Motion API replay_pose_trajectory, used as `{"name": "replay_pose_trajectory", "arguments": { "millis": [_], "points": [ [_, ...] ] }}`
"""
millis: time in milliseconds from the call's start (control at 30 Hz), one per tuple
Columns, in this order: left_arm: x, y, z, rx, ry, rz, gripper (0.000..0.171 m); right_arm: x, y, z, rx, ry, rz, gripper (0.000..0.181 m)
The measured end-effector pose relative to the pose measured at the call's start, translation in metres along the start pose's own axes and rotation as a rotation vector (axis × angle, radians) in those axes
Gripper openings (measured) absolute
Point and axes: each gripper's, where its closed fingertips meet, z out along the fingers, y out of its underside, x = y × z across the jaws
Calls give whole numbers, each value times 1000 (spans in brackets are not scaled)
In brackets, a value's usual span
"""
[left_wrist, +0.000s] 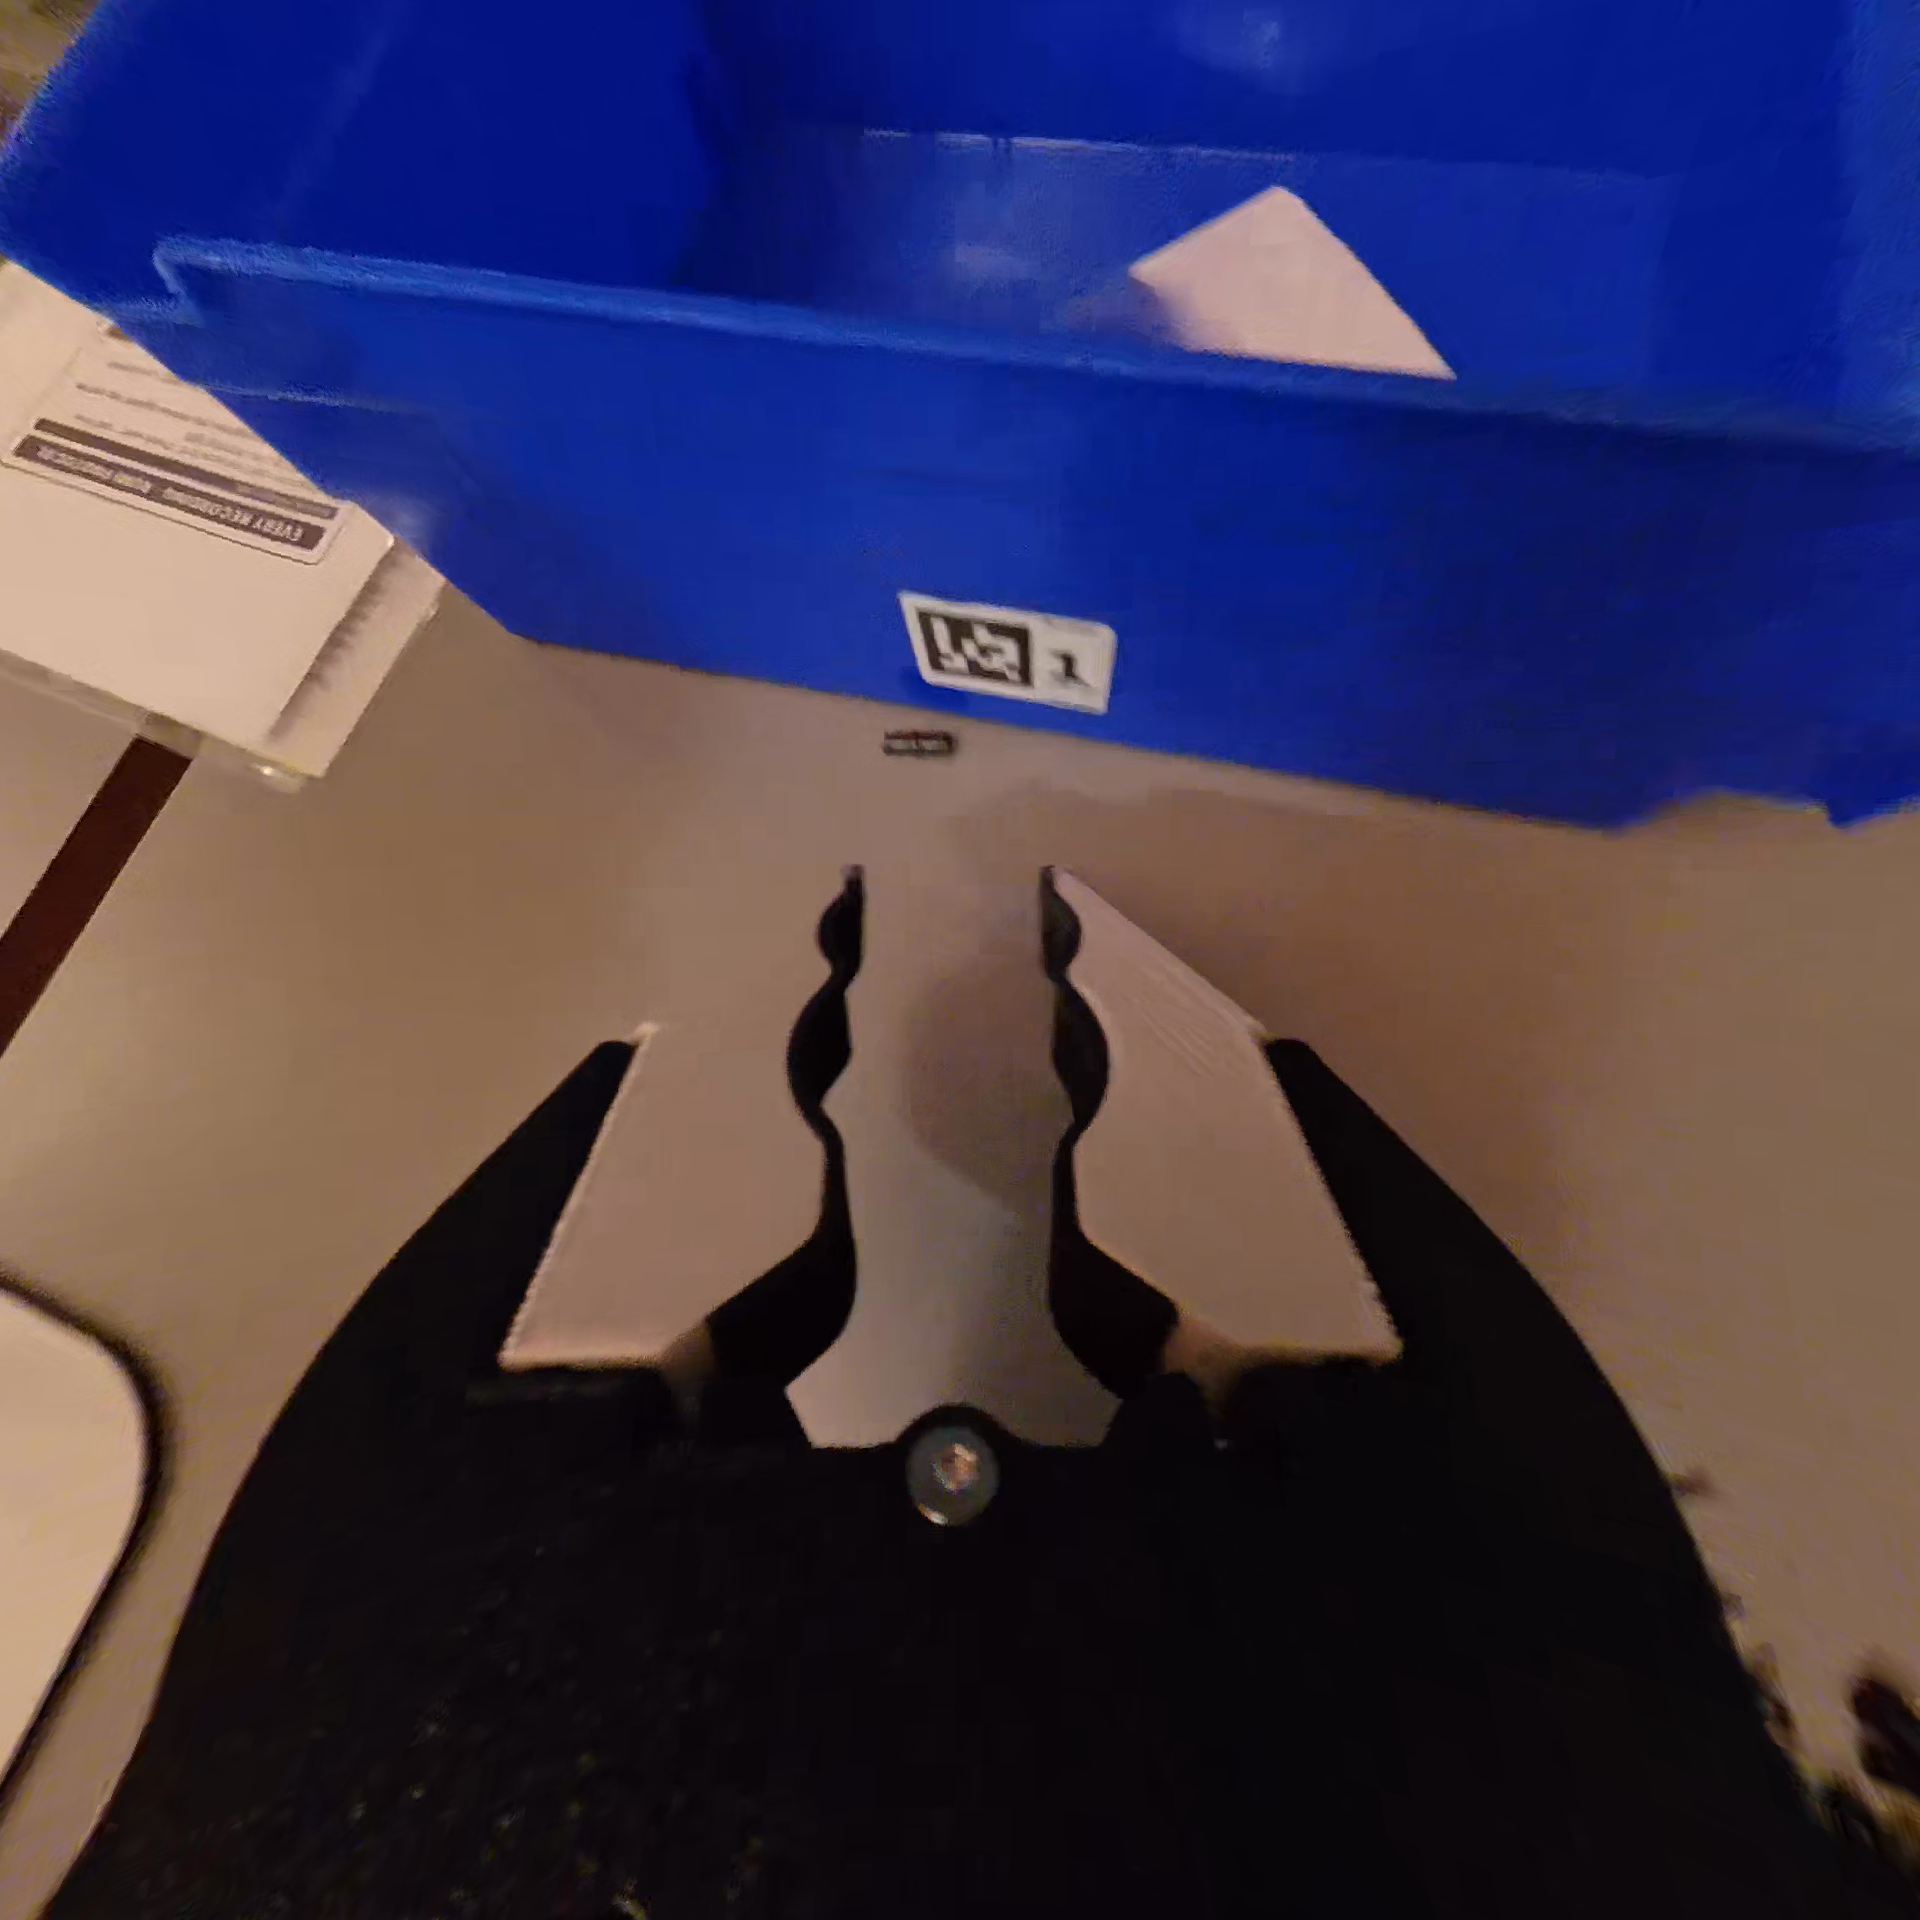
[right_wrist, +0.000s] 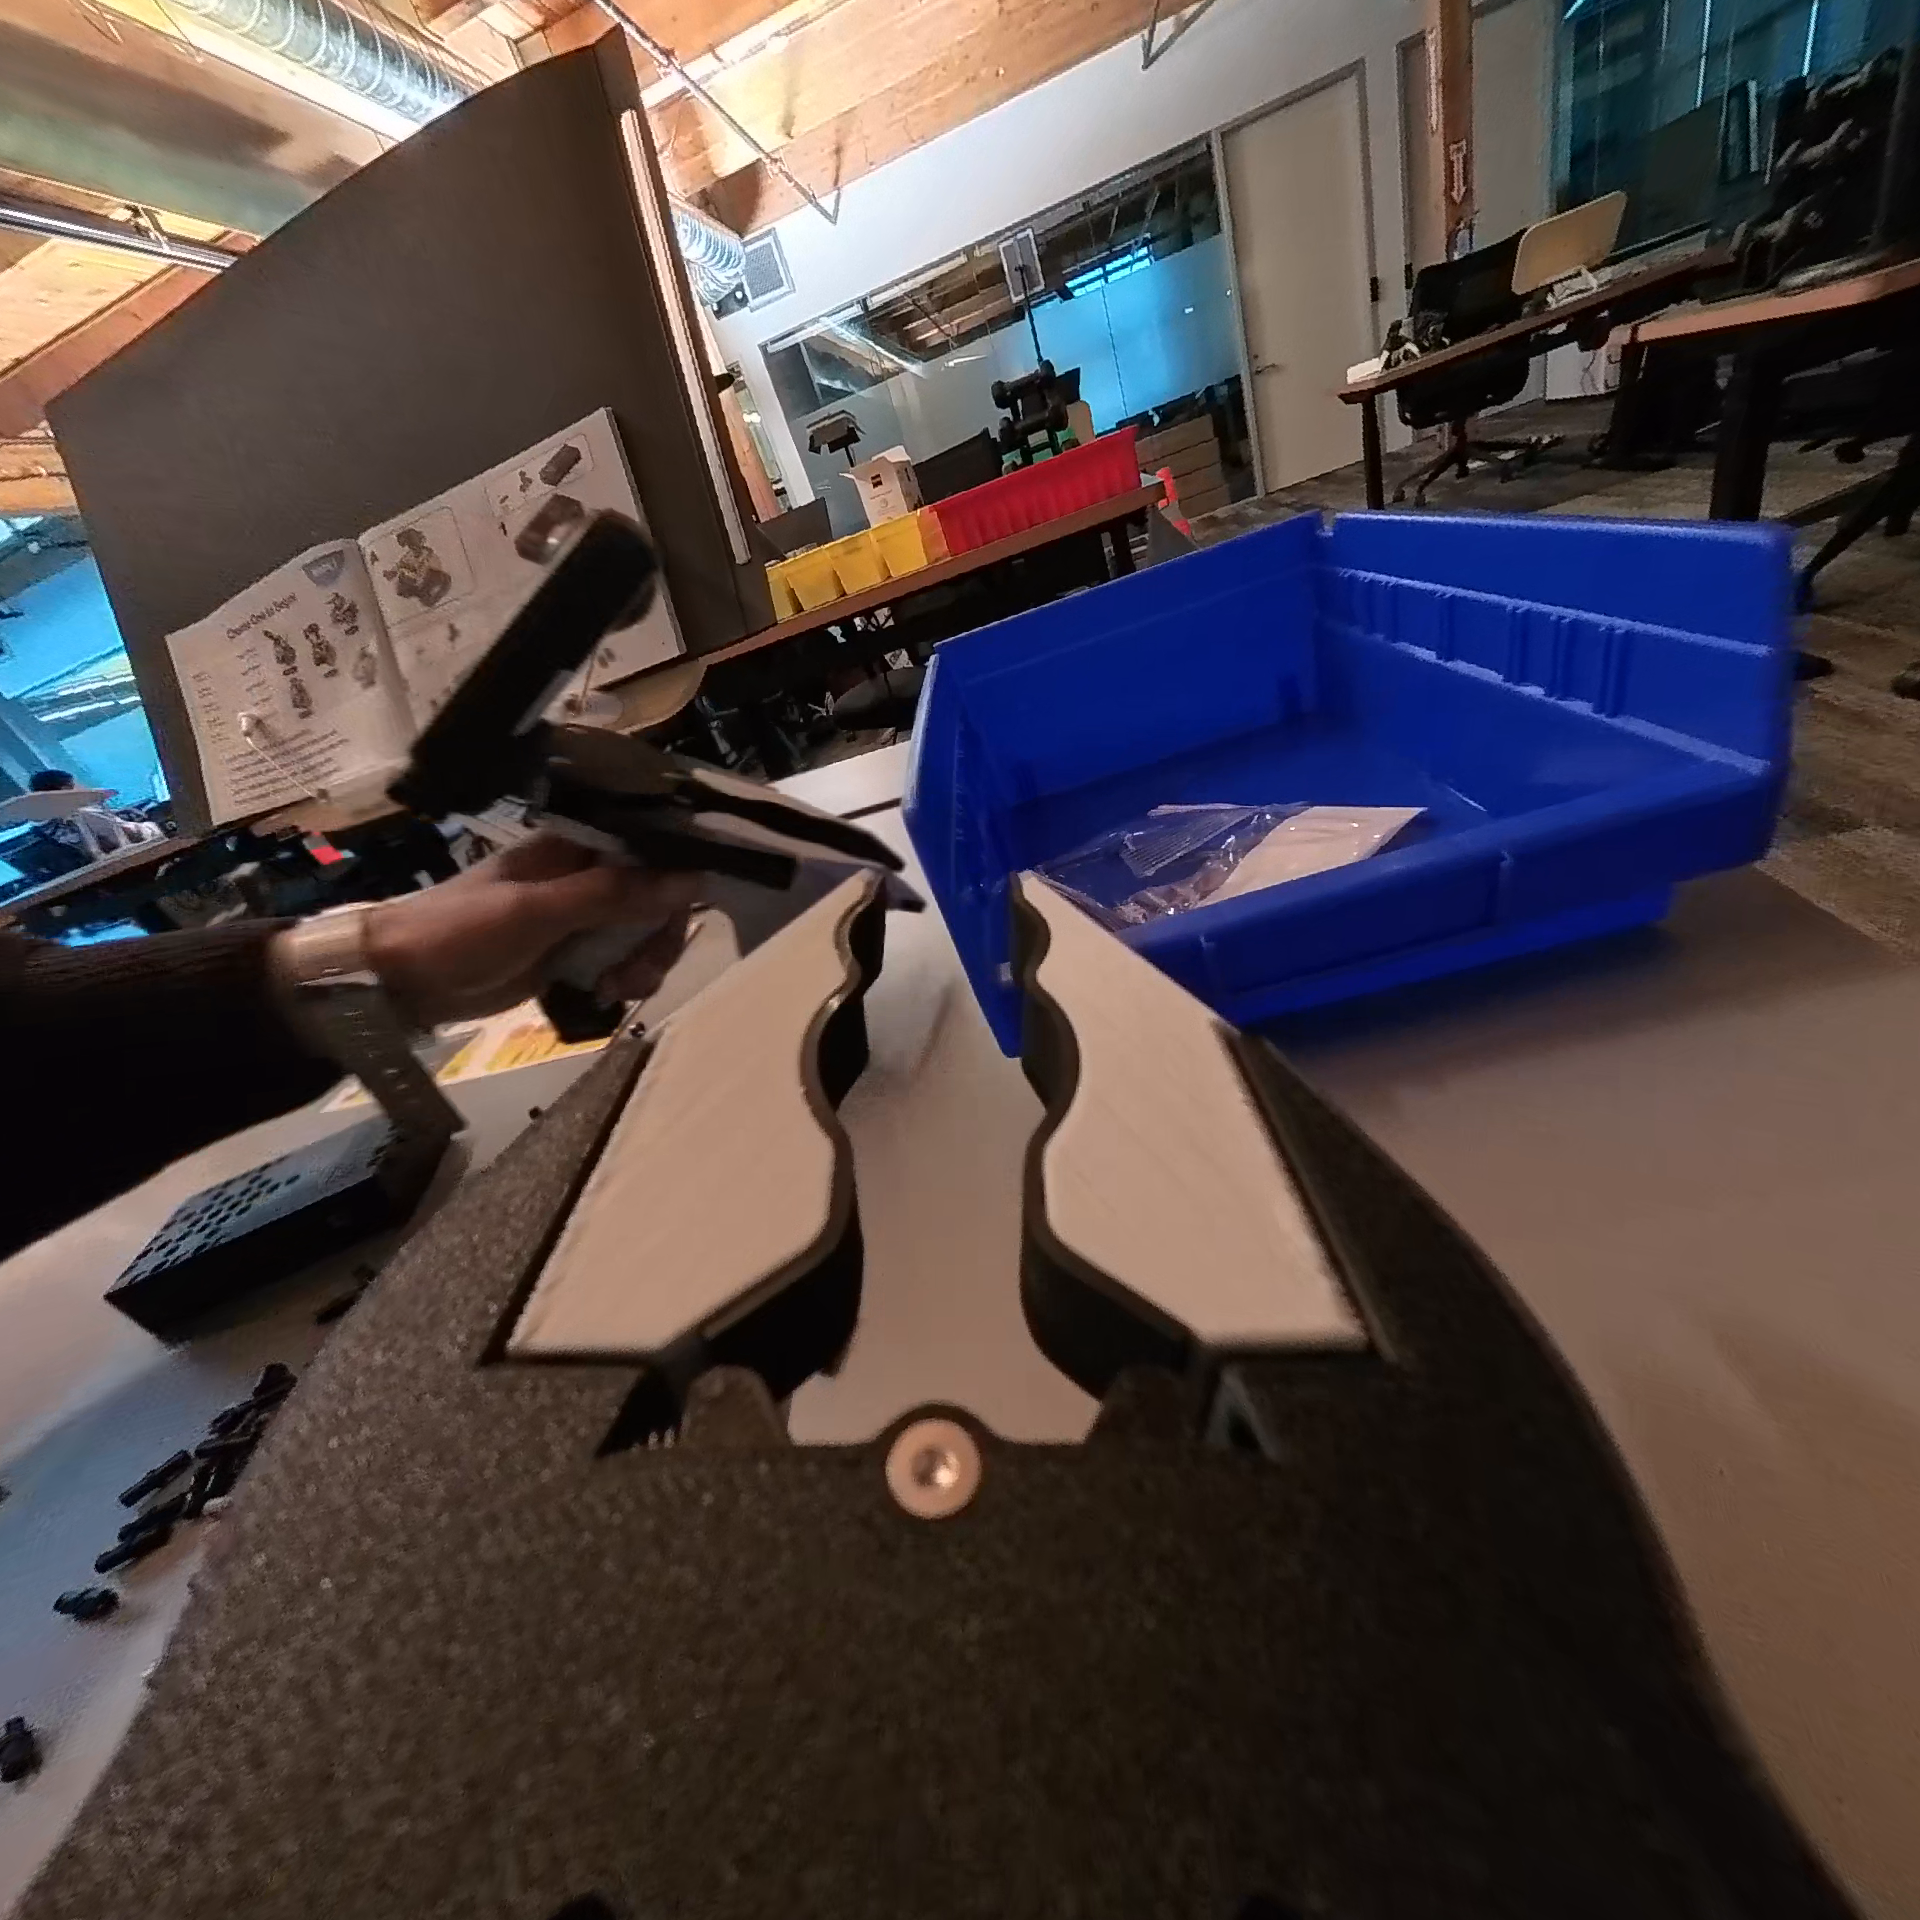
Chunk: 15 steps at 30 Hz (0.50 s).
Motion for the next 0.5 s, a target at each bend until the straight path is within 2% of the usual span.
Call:
{"name": "replay_pose_trajectory", "arguments": {
  "millis": [67,100,233,367,400,467,500],
  "points": [
    [-3,-7,14,18,33,-4,66,0,-1,-1,8,-2,6,23],
    [-3,-10,19,30,50,3,77,0,-2,-2,14,-4,10,23],
    [2,-7,32,7,131,55,79,1,-4,-4,30,-9,28,23],
    [2,-8,42,-16,156,34,76,2,-4,-4,29,-11,38,23],
    [0,-9,44,-20,156,23,70,2,-4,-4,29,-11,40,23],
    [-3,-9,46,-28,152,3,40,3,-4,-4,29,-11,43,23],
    [-4,-8,46,-31,151,-5,32,3,-4,-4,29,-11,45,23]
  ]
}}
